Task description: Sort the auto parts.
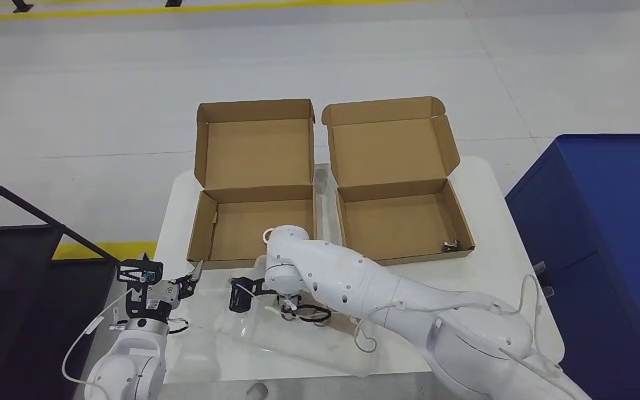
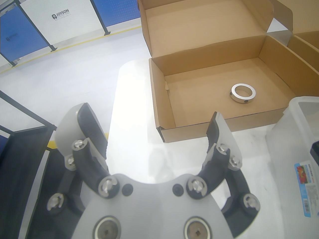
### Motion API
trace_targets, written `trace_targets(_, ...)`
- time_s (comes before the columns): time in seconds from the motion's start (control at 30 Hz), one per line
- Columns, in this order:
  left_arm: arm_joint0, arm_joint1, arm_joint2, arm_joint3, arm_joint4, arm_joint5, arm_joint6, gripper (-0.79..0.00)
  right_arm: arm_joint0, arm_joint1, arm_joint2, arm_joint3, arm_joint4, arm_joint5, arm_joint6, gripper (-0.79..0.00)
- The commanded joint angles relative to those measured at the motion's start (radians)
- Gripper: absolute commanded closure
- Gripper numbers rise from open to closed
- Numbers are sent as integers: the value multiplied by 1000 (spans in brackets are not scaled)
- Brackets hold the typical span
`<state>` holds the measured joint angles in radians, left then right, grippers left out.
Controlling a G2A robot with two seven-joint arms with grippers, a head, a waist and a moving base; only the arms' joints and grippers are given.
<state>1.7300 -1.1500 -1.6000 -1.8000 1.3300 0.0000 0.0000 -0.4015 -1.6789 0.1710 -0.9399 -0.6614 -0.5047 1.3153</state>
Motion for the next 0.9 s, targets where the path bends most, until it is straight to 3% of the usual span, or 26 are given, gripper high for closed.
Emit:
trace_targets(0.0,0,0,0,0,0,0,0,-785,1,4,6,6,9,-5,-5,0)
trace_targets(0.03,0,0,0,0,0,0,0,-785,1,5,5,7,13,-6,-6,-65)
trace_targets(0.07,0,0,0,0,0,0,0,-785,0,6,4,8,17,-7,-8,-182)
trace_targets(0.1,0,0,0,0,0,0,0,-785,-2,7,5,10,29,-9,-9,-194)
trace_targets(0.5,0,0,0,0,0,0,0,-785,18,29,-1,-7,97,-16,-16,-209)
trace_targets(0.87,0,0,0,0,0,0,0,-785,4,13,-1,17,87,4,4,-185)
